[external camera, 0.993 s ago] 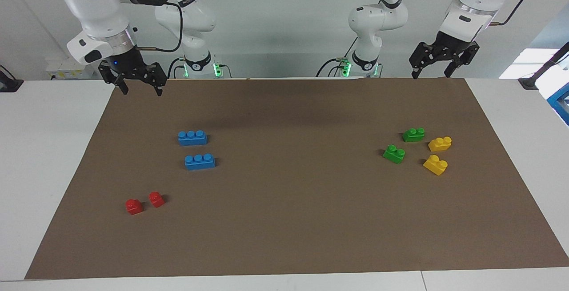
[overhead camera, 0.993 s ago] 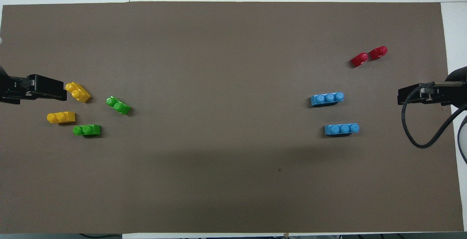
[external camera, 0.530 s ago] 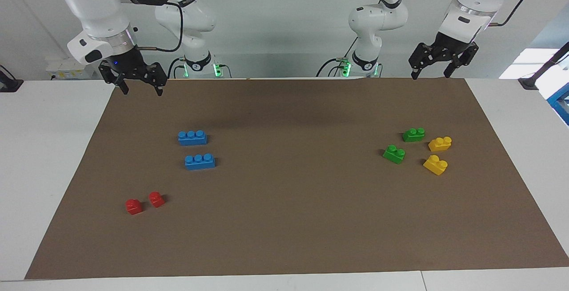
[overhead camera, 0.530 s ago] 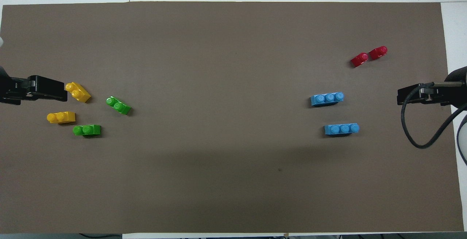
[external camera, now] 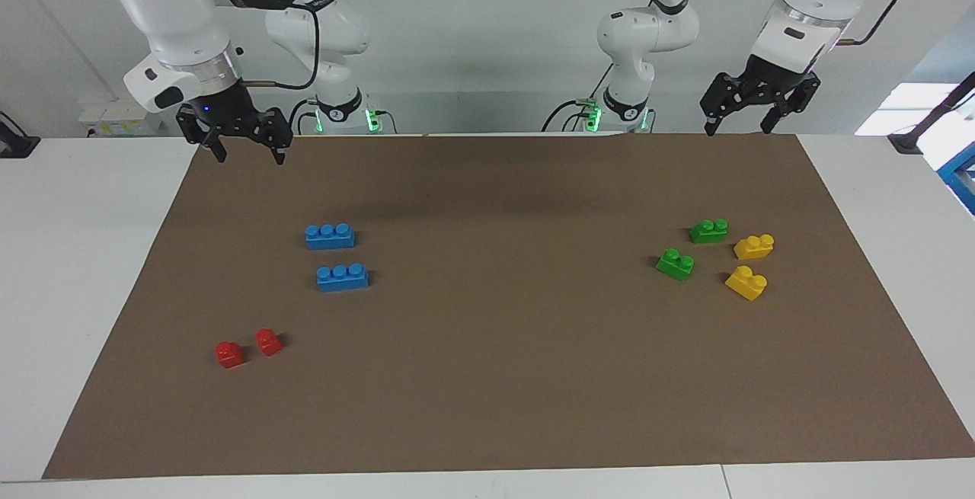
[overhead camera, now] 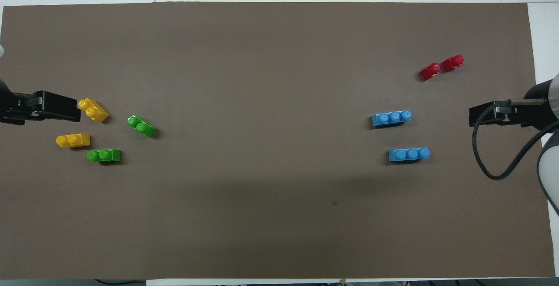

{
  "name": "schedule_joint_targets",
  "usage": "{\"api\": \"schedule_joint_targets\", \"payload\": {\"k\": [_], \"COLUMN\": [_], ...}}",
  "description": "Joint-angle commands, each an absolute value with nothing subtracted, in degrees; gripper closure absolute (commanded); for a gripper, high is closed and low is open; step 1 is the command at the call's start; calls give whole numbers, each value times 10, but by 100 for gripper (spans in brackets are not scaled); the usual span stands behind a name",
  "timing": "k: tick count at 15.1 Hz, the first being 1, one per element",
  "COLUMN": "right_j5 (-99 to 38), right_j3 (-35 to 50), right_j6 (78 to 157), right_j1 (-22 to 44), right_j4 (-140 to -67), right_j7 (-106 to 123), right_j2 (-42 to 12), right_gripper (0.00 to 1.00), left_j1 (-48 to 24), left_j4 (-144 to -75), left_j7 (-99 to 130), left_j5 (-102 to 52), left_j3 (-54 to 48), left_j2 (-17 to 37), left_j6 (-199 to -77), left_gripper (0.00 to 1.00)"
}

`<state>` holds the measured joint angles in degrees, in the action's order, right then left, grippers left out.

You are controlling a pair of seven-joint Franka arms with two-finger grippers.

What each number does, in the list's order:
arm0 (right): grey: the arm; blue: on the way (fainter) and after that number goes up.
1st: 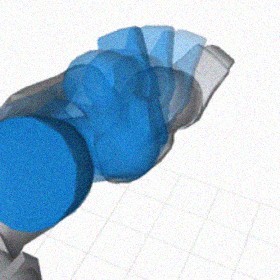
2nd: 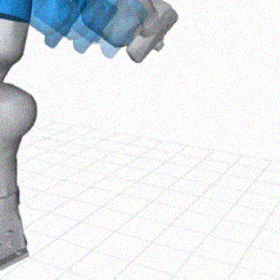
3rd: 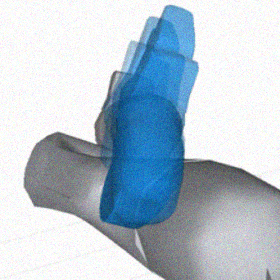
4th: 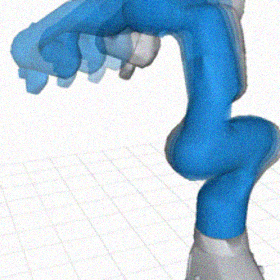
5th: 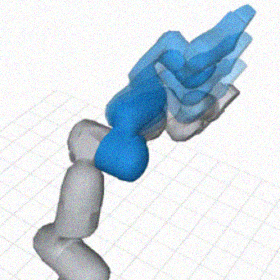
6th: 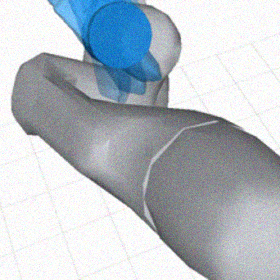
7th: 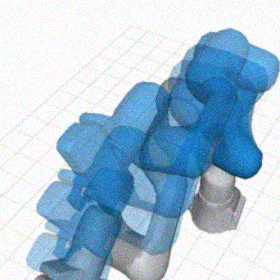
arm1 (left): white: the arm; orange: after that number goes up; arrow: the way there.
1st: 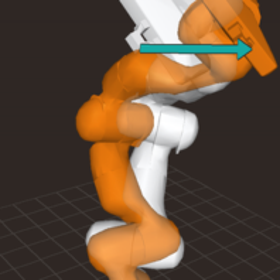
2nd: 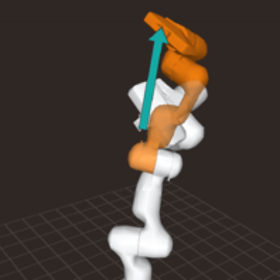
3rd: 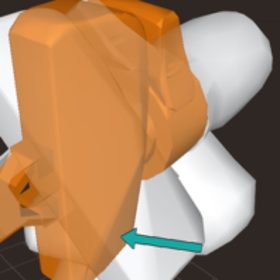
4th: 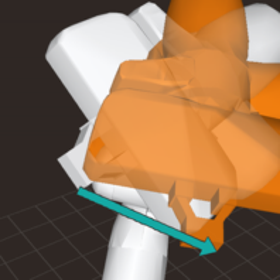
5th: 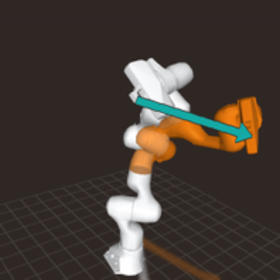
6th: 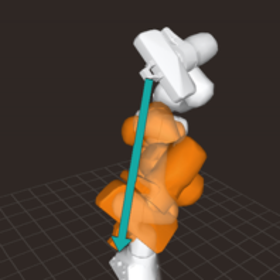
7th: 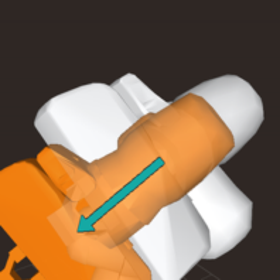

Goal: Remove green block with left arm and hold with right

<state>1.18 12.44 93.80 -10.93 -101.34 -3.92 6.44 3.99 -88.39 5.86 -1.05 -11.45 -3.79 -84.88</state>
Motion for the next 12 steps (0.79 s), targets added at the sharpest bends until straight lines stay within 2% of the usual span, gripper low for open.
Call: {"api": "schedule_joint_targets", "payload": {"k": [1, 12], "right_j5": [11, 11], "right_j3": [124, 122], "right_j6": [941, 941], "right_j1": [-119, -138], "right_j4": [-1029, -1030], "right_j7": [-24, -1], "right_j2": [80, 80], "right_gripper": [0, 0], "left_j1": [46, 47], "left_j4": [-903, -902], "left_j7": [47, 46], "left_j5": [-5, -5], "left_j3": [-116, -116], "left_j2": [-55, -55], "left_j6": [-856, -856], "left_gripper": [0, 0]}}
